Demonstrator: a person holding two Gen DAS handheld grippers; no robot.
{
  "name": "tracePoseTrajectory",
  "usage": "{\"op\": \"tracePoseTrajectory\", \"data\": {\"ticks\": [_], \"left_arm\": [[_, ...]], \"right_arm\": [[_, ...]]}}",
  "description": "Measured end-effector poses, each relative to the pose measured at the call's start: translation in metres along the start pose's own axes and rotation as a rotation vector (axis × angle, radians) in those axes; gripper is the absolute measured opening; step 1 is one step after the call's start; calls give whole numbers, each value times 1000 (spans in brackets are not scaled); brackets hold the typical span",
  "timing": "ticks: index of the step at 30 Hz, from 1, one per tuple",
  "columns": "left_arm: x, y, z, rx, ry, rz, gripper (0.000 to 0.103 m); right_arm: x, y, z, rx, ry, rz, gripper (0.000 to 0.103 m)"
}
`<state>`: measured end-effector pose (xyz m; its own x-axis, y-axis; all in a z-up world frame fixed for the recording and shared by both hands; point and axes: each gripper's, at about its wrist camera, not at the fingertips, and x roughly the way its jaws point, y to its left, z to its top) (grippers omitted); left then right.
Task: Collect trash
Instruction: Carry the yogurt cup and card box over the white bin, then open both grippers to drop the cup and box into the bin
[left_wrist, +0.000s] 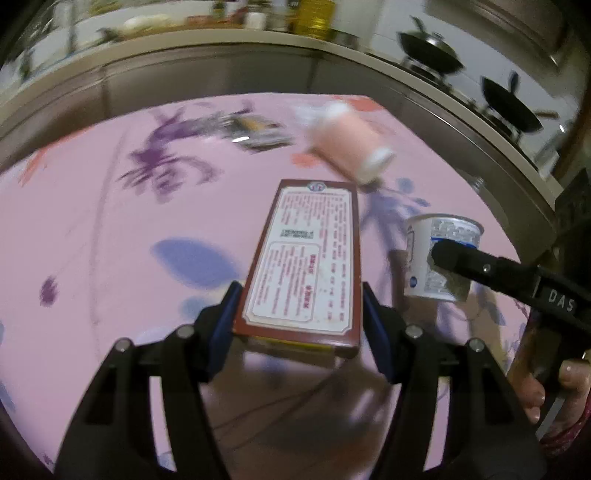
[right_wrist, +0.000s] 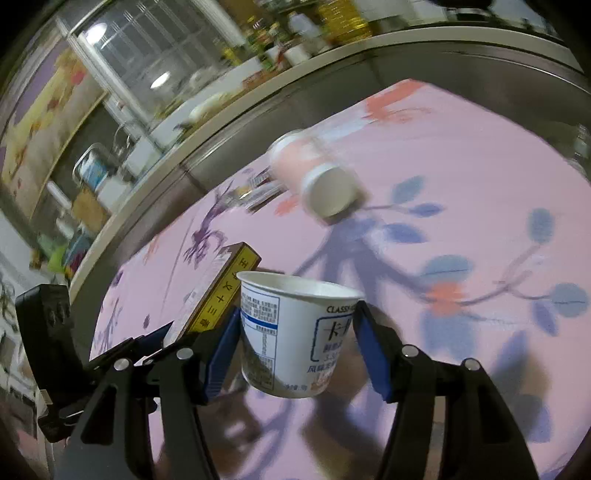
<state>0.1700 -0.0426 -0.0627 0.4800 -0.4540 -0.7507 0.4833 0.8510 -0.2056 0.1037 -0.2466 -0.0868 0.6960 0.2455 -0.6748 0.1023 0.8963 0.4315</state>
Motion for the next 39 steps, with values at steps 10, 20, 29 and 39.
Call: {"op": "tracePoseTrajectory", "data": {"ticks": [10,20,29,39], "left_arm": [[56,-133,60,185,54,-157,60],[155,-290,136,353,139,-302,60],[247,-360,165,383,224,-251,61],[217,-353,165,333,159,-244,62]], "right_arm": [[-54,-114,26,142,-153,-69,59],[-103,-257,88,316,-331,-205,59],[-98,-348,125,393,-342,-305,69],[-115,-342,101,409,-409,-279,69]]}}
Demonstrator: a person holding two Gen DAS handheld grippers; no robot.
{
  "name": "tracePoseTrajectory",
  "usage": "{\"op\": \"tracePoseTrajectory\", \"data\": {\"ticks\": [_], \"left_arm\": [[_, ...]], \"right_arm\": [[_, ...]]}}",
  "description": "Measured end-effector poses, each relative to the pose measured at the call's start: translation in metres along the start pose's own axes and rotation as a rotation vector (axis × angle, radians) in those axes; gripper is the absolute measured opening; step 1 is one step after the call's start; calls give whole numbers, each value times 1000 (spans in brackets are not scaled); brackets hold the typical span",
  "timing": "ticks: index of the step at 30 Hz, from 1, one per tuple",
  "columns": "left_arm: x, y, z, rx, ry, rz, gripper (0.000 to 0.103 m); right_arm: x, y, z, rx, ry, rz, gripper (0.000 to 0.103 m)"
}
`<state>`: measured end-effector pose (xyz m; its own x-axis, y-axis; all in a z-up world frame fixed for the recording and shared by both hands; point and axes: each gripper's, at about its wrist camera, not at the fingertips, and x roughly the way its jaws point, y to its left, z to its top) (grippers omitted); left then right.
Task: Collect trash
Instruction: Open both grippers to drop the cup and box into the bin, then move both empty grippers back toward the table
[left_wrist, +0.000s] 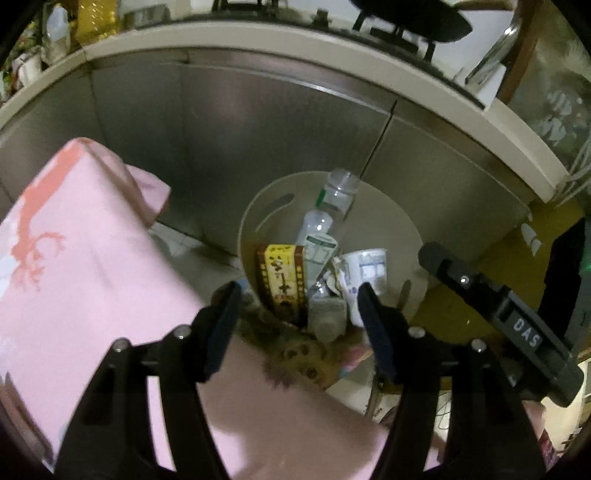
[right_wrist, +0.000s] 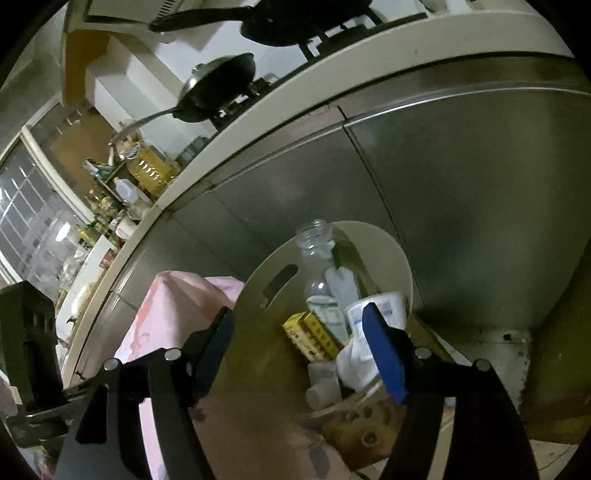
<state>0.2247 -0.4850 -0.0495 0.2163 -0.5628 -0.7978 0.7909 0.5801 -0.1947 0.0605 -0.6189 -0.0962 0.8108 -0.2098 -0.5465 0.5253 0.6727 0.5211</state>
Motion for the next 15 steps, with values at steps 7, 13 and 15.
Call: {"op": "tracePoseTrajectory", "data": {"ticks": [7,13,15], "left_arm": [[-50,17,-59,-46,-30,32,62],[-99,60,-126,-110,-64,123,62],[-114,77,-146,-135,-67,144,62]], "right_arm": [[-26,32,-32,-34,20,98,69],[-28,86,-65,-119,96,171,69],[-24,110,-79,-159,129,195,69]]}}
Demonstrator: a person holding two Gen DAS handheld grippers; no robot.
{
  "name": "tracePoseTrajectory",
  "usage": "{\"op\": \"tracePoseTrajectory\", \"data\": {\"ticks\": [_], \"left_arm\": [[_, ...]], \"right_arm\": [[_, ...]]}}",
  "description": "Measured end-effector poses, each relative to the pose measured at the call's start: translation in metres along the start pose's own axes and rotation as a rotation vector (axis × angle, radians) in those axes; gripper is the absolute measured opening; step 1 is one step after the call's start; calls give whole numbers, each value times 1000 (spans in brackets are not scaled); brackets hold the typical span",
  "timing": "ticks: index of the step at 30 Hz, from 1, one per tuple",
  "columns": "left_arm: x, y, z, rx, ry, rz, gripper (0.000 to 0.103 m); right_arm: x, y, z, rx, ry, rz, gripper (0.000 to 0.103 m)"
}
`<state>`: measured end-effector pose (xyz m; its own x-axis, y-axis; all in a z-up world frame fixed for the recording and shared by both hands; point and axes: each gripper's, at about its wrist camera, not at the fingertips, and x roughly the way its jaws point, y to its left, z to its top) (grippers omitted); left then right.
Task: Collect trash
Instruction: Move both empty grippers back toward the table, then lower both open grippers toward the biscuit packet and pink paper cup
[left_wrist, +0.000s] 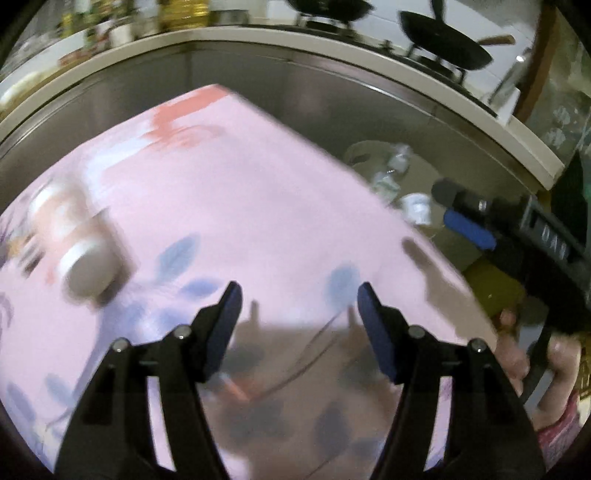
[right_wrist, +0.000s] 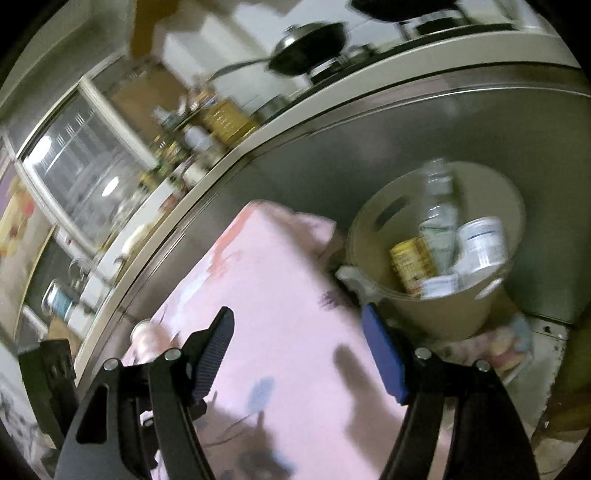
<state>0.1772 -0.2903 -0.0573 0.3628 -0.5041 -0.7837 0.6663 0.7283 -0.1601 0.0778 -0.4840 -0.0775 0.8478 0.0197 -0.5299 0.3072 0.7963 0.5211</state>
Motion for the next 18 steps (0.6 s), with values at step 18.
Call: {"op": "tracePoseTrajectory", "data": {"ticks": [18], "left_arm": [[-95,266,-24,-334,-83,172,62]], "right_arm": [[81,175,-75,-270,216,129,69]]}}
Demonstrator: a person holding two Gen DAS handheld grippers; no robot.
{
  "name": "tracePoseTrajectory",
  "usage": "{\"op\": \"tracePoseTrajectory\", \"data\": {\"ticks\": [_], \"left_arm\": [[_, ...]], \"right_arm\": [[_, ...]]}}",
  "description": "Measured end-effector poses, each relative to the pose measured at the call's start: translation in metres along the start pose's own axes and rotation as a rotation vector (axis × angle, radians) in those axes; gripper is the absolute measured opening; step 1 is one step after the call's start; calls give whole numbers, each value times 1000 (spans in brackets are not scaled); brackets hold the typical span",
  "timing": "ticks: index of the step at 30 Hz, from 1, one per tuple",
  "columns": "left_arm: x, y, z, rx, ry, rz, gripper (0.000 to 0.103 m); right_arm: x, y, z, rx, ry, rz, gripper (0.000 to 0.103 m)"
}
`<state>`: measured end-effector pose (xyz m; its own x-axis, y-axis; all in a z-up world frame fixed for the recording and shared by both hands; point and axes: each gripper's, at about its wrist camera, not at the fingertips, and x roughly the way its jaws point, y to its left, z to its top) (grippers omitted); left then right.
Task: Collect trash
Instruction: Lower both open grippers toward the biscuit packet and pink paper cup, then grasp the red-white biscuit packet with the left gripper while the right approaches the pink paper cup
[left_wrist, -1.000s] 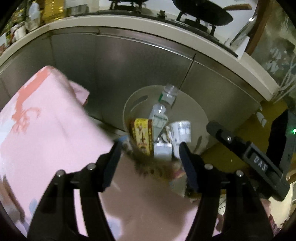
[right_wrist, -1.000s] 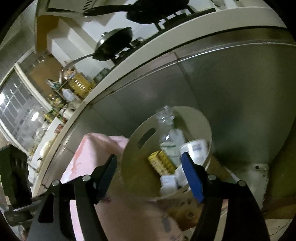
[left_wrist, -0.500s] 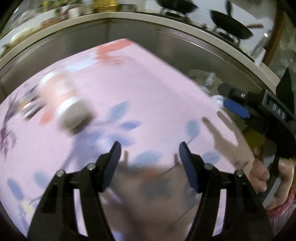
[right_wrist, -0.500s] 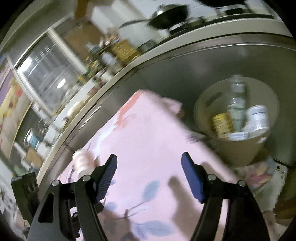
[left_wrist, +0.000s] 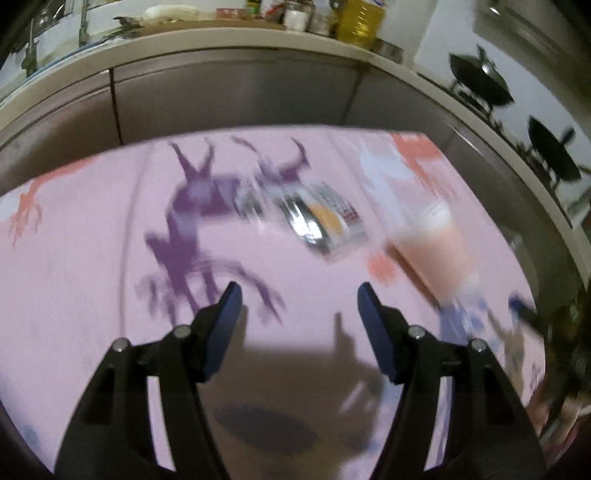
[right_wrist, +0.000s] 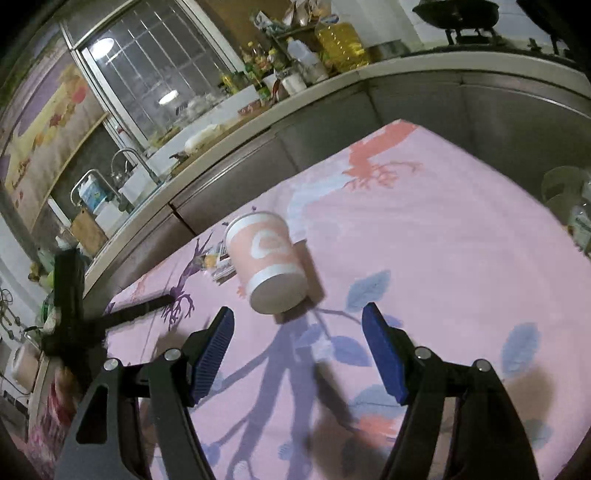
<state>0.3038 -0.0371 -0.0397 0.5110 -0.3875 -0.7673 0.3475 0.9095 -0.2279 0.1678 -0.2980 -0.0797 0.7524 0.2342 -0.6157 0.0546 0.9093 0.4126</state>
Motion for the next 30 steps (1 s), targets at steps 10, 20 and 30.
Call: {"op": "tracePoseTrajectory", "data": {"ticks": [10,20,30], "left_arm": [[96,6,91,0,133,-149,63],[80,-30,36,199,146,-124,14],[24,-46,-56,174,153,-170,8]], "right_arm": [[7,16,7,-30,-18,-21,69],[7,6,3,11,-15,-10,69],[-13,12,-13,9,-27,20,69]]}}
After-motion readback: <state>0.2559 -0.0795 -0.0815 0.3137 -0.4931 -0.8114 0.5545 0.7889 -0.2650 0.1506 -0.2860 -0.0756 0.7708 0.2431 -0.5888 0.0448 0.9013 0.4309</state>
